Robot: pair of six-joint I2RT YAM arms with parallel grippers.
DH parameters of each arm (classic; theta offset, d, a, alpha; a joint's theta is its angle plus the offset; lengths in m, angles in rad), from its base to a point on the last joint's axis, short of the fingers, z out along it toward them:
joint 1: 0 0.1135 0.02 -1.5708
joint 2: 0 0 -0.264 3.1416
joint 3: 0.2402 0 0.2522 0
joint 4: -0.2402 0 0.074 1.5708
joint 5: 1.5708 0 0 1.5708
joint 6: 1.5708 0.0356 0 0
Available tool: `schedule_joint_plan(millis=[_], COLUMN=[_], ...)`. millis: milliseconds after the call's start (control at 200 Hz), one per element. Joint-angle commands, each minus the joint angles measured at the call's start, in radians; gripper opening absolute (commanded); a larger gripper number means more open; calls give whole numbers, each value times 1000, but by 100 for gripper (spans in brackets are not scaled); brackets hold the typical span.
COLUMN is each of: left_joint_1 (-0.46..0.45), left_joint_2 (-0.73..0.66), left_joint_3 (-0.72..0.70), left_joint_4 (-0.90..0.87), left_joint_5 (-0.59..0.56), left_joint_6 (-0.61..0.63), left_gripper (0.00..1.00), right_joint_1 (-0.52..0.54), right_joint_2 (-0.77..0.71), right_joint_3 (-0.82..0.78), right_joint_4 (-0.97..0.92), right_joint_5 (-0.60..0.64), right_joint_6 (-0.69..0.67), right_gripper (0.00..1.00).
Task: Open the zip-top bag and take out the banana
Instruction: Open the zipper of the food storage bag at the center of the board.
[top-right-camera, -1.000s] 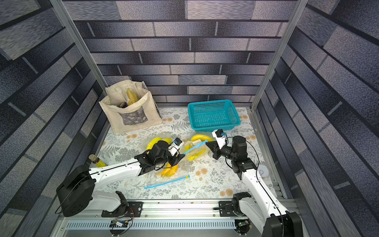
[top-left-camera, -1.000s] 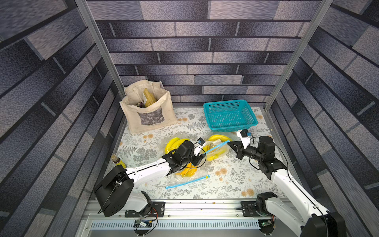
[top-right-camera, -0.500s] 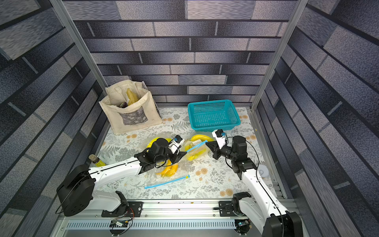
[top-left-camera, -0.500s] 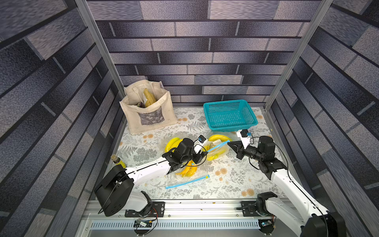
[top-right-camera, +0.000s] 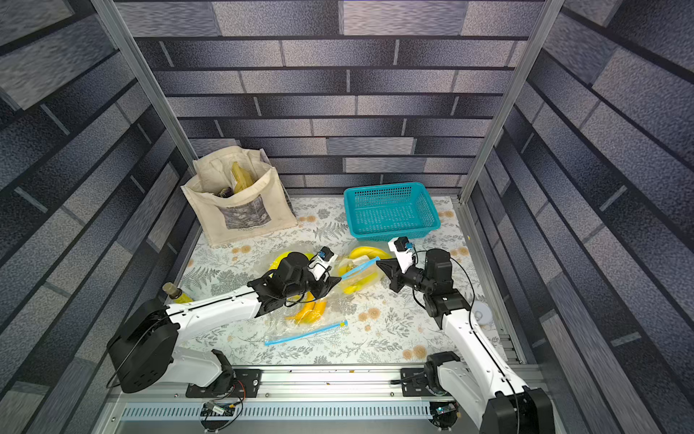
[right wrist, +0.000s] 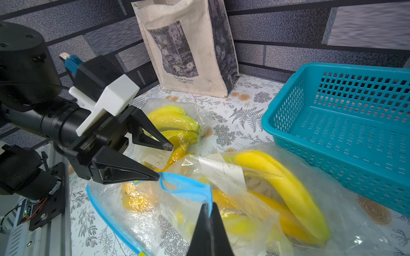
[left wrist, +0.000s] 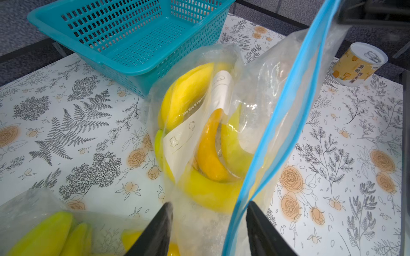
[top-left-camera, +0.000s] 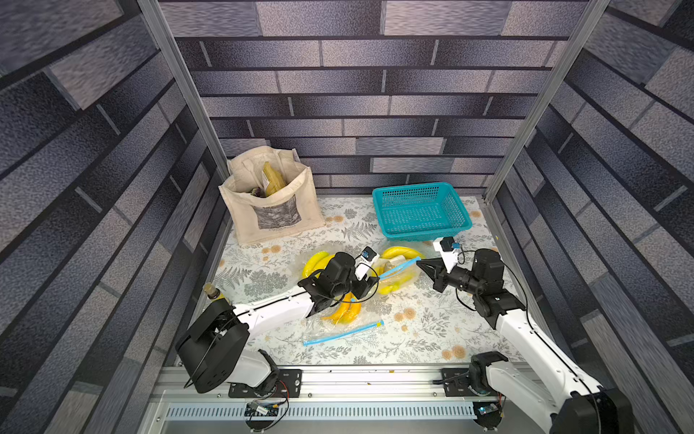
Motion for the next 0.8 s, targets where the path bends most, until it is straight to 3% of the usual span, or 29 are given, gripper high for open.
schedule_joint_plan(millis=[0, 796], left_joint_1=[11, 13], left_joint_2=[-1, 15], left_joint_3=[18, 7], left_joint_4=[33, 26], left_joint_5=[-1, 41], left_joint_6=[-17, -24], left_gripper=[55, 52], right_joint_1=[-4, -4], right_joint_2=[-5, -8], right_joint_3=[-7, -2], right_joint_4=[17, 10], right_joint_5=[-15, -16], right_joint_6=[0, -3], right_gripper=[0, 0])
